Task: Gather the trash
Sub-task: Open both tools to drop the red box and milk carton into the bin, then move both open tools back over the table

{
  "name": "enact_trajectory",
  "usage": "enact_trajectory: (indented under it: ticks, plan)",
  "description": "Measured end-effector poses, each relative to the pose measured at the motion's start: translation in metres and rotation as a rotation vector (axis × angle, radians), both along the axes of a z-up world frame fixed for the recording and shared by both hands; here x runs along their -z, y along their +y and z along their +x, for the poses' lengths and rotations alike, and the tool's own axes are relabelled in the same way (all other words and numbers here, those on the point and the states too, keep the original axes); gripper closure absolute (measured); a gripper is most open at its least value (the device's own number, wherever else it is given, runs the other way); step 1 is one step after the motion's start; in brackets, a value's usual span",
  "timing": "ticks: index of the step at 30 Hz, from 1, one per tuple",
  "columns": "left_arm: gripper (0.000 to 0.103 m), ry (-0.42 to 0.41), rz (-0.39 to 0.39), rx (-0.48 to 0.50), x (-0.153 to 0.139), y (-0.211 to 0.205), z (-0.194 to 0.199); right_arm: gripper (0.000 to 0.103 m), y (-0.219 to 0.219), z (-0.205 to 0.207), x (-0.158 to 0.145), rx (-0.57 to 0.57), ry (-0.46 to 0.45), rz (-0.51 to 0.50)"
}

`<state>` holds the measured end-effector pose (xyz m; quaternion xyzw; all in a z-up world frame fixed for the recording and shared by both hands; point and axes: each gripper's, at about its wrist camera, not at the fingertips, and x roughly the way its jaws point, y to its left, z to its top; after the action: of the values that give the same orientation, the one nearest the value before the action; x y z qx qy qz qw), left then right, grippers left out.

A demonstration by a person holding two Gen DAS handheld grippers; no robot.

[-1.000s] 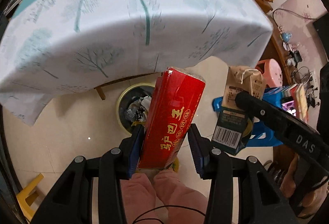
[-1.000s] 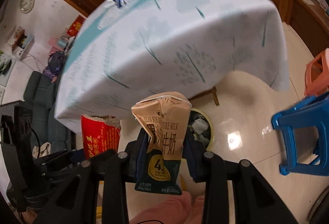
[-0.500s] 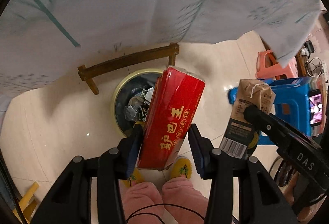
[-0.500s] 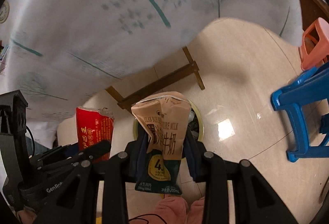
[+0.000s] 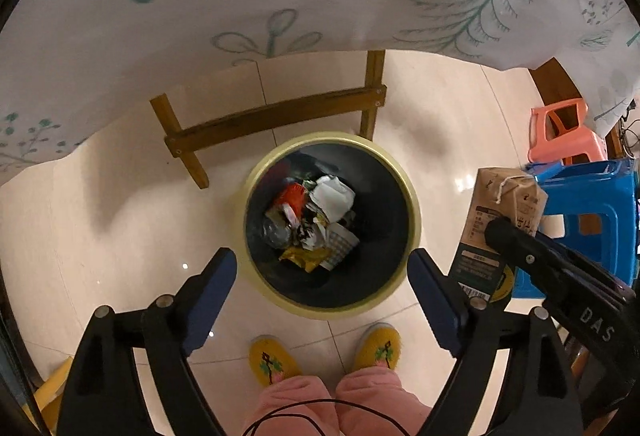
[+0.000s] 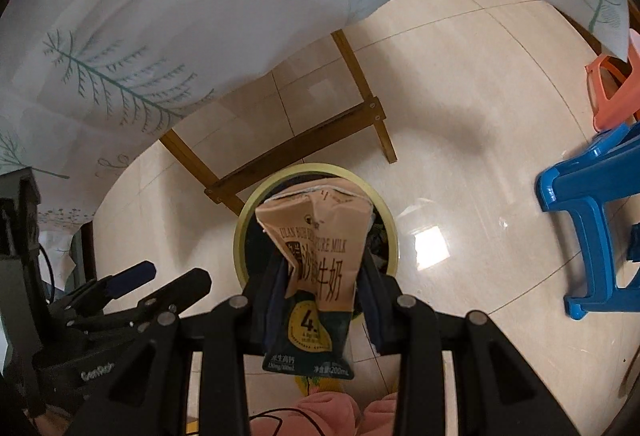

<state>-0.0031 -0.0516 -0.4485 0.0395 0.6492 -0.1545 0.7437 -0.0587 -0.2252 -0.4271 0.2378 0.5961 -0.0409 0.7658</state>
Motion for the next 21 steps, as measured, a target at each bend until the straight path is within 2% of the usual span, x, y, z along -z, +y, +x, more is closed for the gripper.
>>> enact_trajectory:
  ticks: [7,11,15,19,21]
  plan:
    - [0.015,-0.077,0.013,-0.092,-0.013,0.029,-0.007,0.067,0.018,0.013,0.007,-0.045,0.003,-0.002]
    - [0.004,-0.107,0.030,-0.148,-0.017,0.048,-0.009,0.065,0.032,0.021,0.006,-0.075,-0.008,0.004]
    - [0.003,-0.135,0.040,-0.186,-0.024,0.062,-0.011,0.064,0.042,0.027,0.000,-0.096,-0.027,-0.006]
    - [0.003,-0.147,0.039,-0.218,-0.037,0.071,-0.013,0.052,0.047,0.027,-0.011,-0.101,-0.048,-0.022]
    - [0.003,-0.151,0.037,-0.229,-0.047,0.074,-0.015,0.050,0.048,0.025,-0.017,-0.100,-0.055,-0.023]
